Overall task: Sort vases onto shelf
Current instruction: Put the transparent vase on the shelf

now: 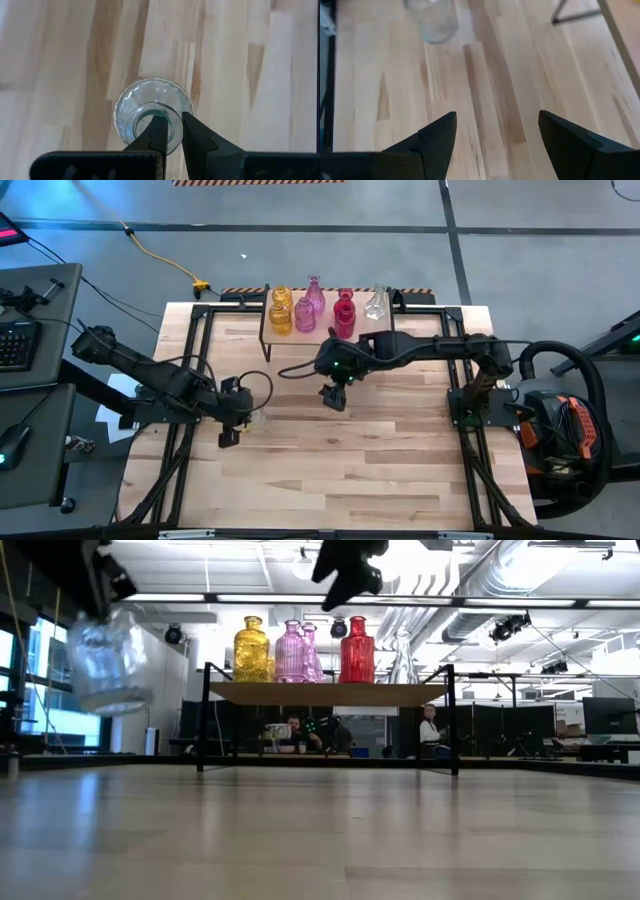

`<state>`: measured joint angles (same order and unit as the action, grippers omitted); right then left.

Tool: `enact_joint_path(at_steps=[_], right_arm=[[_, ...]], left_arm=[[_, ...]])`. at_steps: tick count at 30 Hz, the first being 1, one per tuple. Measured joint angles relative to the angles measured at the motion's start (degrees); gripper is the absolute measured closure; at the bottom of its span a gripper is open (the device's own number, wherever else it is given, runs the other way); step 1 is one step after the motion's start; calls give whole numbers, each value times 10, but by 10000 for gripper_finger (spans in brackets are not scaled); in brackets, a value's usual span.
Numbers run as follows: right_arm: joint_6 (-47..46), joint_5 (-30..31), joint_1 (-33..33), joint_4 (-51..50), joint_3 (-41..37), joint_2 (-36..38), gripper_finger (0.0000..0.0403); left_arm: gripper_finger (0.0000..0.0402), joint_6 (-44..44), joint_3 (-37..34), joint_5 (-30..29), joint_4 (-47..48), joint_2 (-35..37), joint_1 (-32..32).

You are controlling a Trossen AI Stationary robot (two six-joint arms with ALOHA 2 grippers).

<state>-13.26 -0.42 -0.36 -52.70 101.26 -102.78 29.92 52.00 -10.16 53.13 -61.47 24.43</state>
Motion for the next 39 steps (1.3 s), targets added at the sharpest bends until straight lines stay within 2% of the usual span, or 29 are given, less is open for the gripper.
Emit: enact_joint_path(at_steps=[9, 17, 31, 39], right_arm=[[92, -1, -27, 130, 0, -5, 142], [91, -1, -32, 215, 0, -21, 142], [72, -20, -32, 245, 0, -64, 142], [27, -21, -30, 267, 0, -72, 142]], left_arm=[[381, -67, 61, -30, -4, 0, -44], [381, -108, 93, -45, -53, 0, -67], [381, -141, 106, -46, -109, 0, -89], [381, -150, 106, -51, -116, -3, -91]])
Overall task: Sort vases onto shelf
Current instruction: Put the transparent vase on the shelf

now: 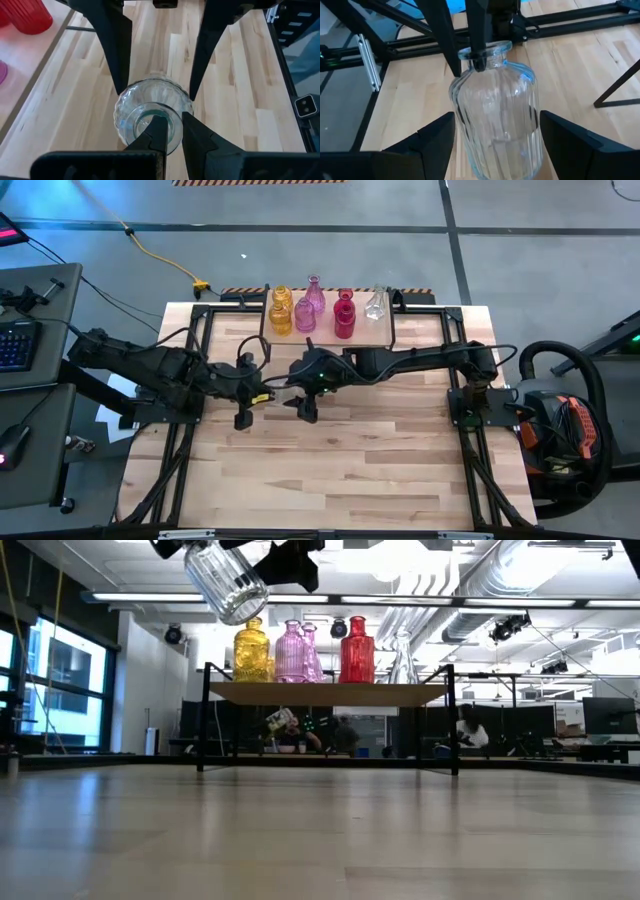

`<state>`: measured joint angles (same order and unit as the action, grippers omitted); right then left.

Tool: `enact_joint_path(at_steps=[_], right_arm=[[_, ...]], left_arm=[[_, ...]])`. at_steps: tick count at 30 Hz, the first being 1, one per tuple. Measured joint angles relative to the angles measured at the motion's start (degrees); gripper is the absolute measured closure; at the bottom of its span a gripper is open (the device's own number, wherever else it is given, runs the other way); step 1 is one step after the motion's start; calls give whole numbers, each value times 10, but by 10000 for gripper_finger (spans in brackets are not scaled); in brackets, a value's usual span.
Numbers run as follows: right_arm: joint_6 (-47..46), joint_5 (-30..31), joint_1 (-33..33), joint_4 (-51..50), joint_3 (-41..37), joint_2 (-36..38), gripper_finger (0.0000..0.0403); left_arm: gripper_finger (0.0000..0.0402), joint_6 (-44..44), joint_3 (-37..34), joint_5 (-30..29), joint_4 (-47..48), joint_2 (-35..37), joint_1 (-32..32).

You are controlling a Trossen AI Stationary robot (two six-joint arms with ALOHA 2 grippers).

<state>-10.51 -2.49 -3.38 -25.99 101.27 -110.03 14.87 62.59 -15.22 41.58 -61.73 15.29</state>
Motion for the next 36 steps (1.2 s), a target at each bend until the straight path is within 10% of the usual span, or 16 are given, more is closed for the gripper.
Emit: enact_joint_path(at_steps=[36], right_arm=[[-23, -6, 0, 7, 0, 1, 95]], left_arm=[[381, -9, 0, -18, -47, -3, 0]])
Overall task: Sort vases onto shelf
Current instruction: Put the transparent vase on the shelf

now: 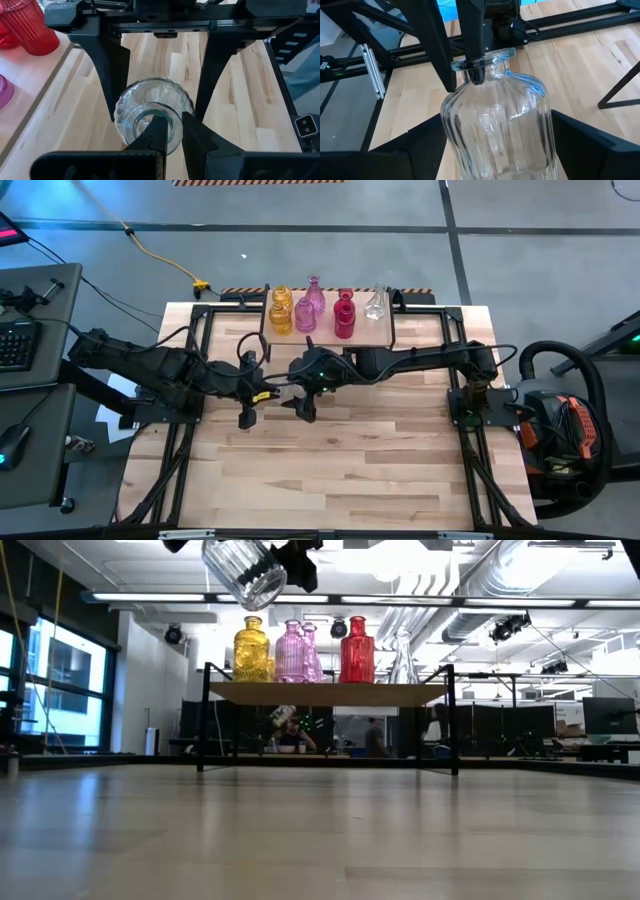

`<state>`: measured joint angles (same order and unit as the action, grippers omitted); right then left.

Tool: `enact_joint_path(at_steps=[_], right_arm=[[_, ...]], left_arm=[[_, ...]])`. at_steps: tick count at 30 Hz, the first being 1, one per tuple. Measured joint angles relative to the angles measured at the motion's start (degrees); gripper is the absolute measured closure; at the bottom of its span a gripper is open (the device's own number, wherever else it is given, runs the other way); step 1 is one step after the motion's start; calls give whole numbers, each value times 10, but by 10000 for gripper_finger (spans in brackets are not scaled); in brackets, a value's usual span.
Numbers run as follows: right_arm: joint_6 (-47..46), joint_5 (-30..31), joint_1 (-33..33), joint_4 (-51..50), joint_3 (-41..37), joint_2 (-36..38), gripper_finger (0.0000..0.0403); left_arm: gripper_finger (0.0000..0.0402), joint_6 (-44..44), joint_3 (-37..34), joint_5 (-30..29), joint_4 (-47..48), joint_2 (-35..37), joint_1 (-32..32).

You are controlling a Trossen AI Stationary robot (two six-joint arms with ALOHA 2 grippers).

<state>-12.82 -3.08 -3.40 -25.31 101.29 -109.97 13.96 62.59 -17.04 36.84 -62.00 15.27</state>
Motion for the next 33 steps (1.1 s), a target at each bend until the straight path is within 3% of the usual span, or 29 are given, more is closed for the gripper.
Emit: enact_joint_path(at_steps=[6, 20, 27, 33], right_arm=[[2, -4, 0, -1, 0, 0, 146], [-32, -1, 0, -3, 0, 0, 149], [-59, -5, -2, -3, 0, 0, 153], [-73, 10, -6, -5, 0, 0, 153]], left_arm=[[379, 2, 0, 2, 2, 0, 0], [350, 8, 0, 4, -1, 0, -19], [314, 8, 0, 86, -9, 0, -42], [279, 8, 0, 103, -9, 1, -59]])
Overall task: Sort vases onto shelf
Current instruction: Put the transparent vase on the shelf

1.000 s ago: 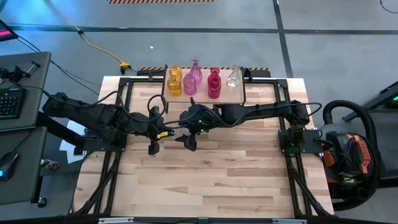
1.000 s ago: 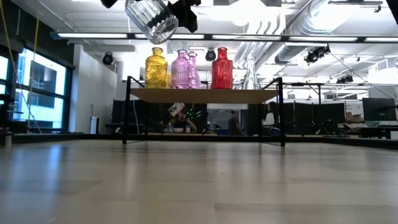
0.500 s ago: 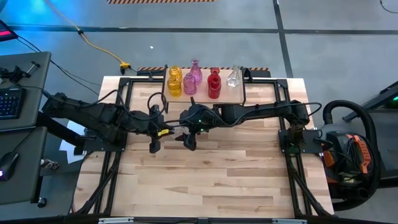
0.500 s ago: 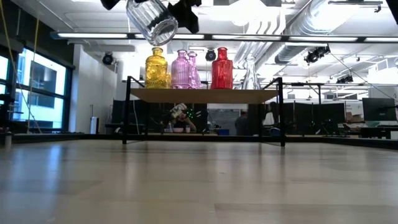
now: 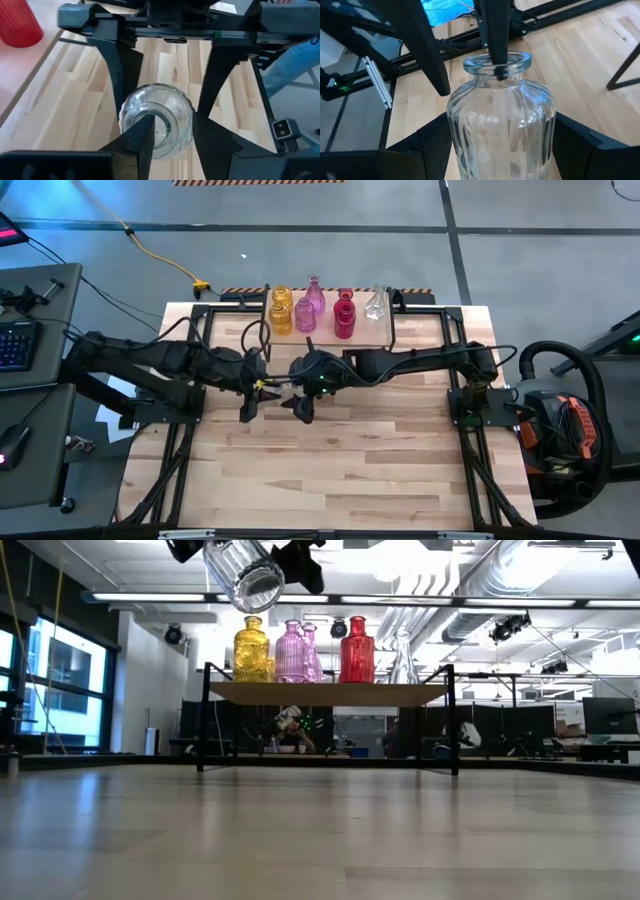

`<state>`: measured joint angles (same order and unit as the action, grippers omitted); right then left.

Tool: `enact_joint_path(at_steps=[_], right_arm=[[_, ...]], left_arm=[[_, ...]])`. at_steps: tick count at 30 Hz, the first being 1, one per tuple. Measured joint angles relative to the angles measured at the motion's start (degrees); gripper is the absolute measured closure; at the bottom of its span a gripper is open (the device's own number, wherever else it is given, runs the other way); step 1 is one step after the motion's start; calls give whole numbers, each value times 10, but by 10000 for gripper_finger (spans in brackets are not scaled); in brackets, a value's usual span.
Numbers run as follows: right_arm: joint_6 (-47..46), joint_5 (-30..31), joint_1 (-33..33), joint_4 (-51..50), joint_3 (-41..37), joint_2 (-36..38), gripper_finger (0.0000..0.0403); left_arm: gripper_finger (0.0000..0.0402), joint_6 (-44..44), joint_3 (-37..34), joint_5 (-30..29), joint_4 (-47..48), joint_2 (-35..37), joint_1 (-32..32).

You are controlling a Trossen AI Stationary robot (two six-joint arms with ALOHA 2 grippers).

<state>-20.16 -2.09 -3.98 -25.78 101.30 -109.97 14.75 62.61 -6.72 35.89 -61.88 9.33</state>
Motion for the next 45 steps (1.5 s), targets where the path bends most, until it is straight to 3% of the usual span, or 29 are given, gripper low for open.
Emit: enact_joint_path(at_steps=[14, 19, 31, 45], right_arm=[[-18, 8, -2, -8, 0, 12, 153], [1, 53, 1, -29, 0, 50, 153], [63, 226, 5, -125, 0, 116, 153], [111, 213, 40, -224, 0, 160, 153]], left_arm=[[257, -26, 39, -1, 3, 33, -24], [257, -51, 58, -7, 2, 49, -24], [257, -69, 61, -106, 5, 87, -24], [257, -64, 61, -162, 15, 94, -24]])
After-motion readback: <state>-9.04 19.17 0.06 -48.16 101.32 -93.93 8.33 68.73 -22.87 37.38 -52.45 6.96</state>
